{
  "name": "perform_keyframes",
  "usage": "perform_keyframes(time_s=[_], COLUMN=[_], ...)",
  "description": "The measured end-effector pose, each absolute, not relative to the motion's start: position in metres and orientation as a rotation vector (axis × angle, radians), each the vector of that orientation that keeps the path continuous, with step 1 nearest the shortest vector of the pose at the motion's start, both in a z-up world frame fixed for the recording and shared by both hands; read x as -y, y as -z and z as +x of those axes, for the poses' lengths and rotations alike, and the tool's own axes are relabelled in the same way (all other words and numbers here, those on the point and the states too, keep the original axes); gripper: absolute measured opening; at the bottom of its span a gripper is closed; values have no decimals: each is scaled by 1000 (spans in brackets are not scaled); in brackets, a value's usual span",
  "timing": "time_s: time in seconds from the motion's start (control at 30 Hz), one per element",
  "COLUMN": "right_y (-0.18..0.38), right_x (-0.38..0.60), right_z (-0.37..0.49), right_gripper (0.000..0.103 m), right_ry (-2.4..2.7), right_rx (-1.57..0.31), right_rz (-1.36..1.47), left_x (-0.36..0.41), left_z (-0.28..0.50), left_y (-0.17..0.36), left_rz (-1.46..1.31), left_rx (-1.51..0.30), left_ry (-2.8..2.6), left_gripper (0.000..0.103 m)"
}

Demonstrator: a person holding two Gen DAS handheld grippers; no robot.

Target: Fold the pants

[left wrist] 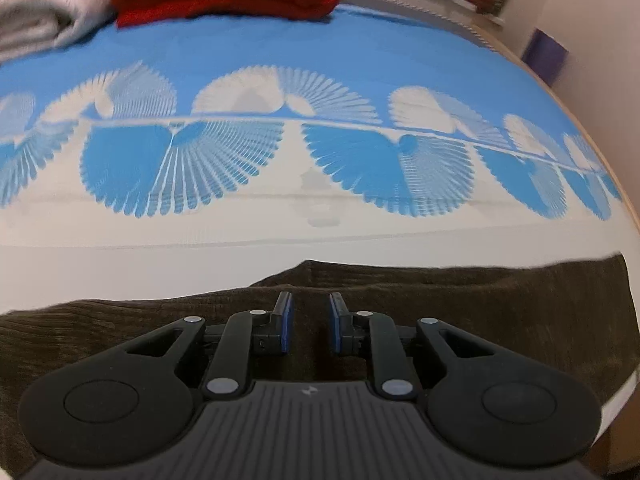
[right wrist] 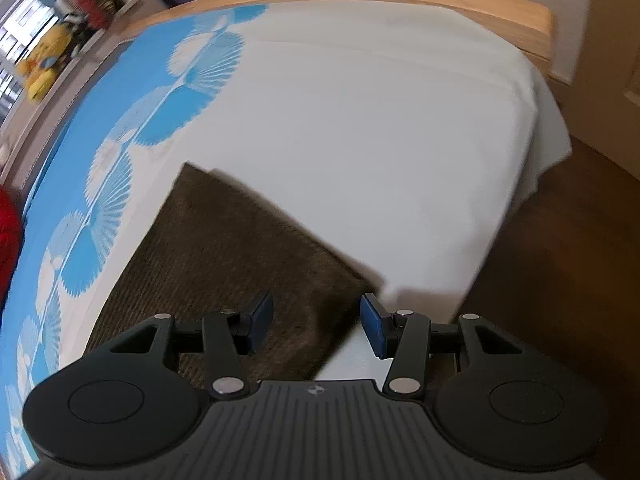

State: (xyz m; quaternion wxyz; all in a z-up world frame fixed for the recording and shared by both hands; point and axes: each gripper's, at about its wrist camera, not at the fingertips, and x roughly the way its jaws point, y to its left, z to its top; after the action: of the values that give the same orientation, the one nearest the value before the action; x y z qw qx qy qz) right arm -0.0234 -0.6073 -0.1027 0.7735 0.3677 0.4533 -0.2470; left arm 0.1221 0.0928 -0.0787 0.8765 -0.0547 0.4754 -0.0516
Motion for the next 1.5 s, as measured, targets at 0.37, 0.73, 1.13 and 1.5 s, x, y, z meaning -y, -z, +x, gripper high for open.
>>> perform_keyframes(time_s=[0.37, 0.73, 1.13, 1.5], right_y=[134, 146, 145, 123], right_x=[612, 591, 583, 566], right_z=[-33, -22, -21, -28], right_gripper=[51, 52, 28, 17], right_ry=[542, 620, 671, 692], right_rx=[-933, -925, -899, -828], right_rz=[953, 887, 865, 797], left_x=[-41, -38, -44, -43], left_z=[-1, -6, -5, -4], left_y=[50, 68, 63, 65], left_rz=[-121, -30, -37, -36], left_rx=[-915, -937, -931, -936], left_ry=[247, 151, 142, 151], left_gripper=[31, 31, 31, 31])
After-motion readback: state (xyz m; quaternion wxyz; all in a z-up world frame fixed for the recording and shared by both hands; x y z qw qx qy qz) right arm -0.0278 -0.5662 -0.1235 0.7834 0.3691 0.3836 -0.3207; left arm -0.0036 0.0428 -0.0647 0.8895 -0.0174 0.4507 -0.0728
